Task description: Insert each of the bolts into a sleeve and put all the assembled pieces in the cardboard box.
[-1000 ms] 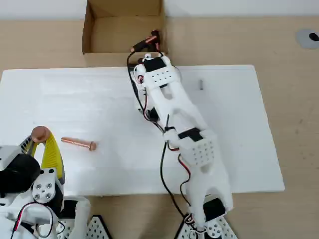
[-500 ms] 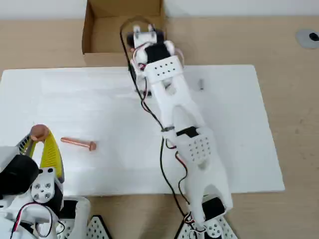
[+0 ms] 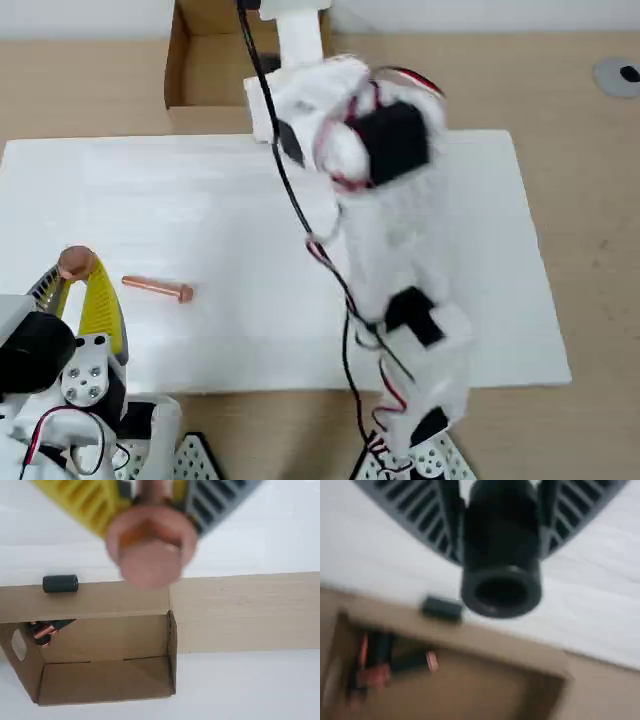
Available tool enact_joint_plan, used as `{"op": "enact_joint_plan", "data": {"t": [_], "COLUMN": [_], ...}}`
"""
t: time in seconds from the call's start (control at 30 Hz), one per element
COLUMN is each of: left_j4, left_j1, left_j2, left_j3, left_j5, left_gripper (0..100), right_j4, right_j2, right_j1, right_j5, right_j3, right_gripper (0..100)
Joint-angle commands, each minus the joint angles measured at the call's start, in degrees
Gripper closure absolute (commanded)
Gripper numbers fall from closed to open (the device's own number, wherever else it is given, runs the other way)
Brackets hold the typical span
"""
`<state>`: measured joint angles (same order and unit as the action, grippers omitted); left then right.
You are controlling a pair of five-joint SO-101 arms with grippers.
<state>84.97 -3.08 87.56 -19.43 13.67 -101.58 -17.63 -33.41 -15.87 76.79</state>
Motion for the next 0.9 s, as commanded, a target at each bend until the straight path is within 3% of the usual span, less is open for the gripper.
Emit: {"op": "enact_joint_plan", "data": {"t": [0.0,0.23,0.53,0.87], "left_j4": [-1.8,-8.7,-12.4,-14.0], "left_j1": [0.4,0.4,0.7,0.8], "left_j2": [-0.2,-0.3,-0.5,-0.6], "left_j3": [0.1,-2.1,-5.0,-5.3], "left_j5": [-1.4,-11.3,-12.0,-12.1], "left_gripper": [100,100,100,100], "right_j4": [-0.9,-0.9,0.4,19.9], "right_j2": [12.2,25.4,46.6,69.8], "right_j1": [-3.7,-7.3,-8.7,-8.7], "right_j5": [4.5,7.0,6.8,6.9], "right_j3": [2.8,-7.7,-42.6,-85.8], "right_gripper": [98.9,98.9,98.9,98.9]}}
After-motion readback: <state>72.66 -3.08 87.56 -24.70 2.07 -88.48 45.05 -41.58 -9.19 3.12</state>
